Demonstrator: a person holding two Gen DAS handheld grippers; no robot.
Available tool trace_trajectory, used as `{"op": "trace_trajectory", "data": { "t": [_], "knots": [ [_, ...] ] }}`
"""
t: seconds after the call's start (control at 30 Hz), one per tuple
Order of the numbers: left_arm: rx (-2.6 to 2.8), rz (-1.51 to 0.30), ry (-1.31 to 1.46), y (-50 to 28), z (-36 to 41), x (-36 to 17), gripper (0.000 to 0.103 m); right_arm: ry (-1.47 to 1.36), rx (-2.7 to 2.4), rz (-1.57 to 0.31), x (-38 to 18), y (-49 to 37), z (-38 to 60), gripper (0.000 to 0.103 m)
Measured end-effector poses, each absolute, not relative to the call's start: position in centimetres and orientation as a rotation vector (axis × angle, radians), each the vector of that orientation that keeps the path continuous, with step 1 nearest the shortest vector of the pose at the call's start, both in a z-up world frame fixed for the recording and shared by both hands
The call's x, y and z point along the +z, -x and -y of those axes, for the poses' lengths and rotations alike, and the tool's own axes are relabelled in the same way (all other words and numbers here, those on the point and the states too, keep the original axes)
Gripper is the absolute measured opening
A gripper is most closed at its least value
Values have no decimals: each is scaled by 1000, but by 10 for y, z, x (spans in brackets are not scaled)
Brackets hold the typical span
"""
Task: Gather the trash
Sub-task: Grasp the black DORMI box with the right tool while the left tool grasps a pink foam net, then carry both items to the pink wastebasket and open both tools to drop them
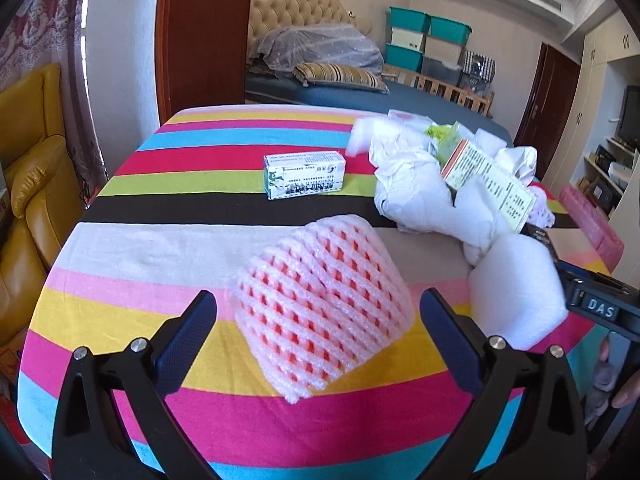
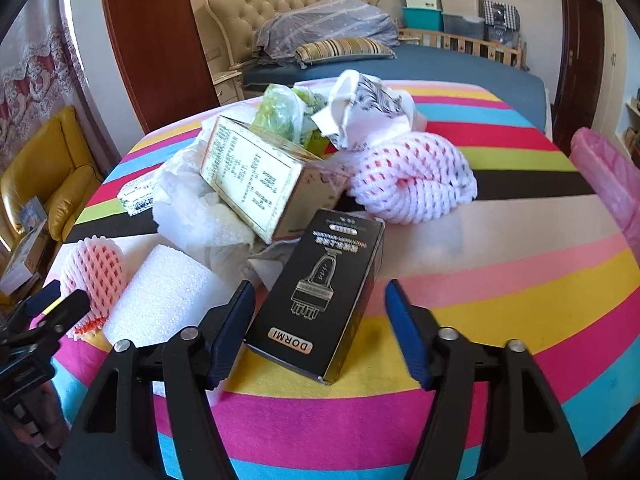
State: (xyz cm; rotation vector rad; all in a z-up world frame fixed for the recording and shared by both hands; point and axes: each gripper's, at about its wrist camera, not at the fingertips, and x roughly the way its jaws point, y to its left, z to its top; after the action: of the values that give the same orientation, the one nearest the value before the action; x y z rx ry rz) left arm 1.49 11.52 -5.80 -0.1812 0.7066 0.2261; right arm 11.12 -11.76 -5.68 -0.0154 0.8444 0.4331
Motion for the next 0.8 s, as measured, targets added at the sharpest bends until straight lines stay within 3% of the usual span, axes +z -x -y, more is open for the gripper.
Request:
{"op": "trace_trajectory", "data": {
  "t": [0.2,0.37,0.8],
  "knots": [
    [207,-717,112,-23,-106,-63,74,13,450,-812,-56,-106,125,41],
    [180,-680,27,-18,-89,-57,58,-20,435,-768,-49,-100,144,39],
    [52,-479,-26,-11,-36,12,56,-57,380,-608,-14,-81,200,39]
  ]
}}
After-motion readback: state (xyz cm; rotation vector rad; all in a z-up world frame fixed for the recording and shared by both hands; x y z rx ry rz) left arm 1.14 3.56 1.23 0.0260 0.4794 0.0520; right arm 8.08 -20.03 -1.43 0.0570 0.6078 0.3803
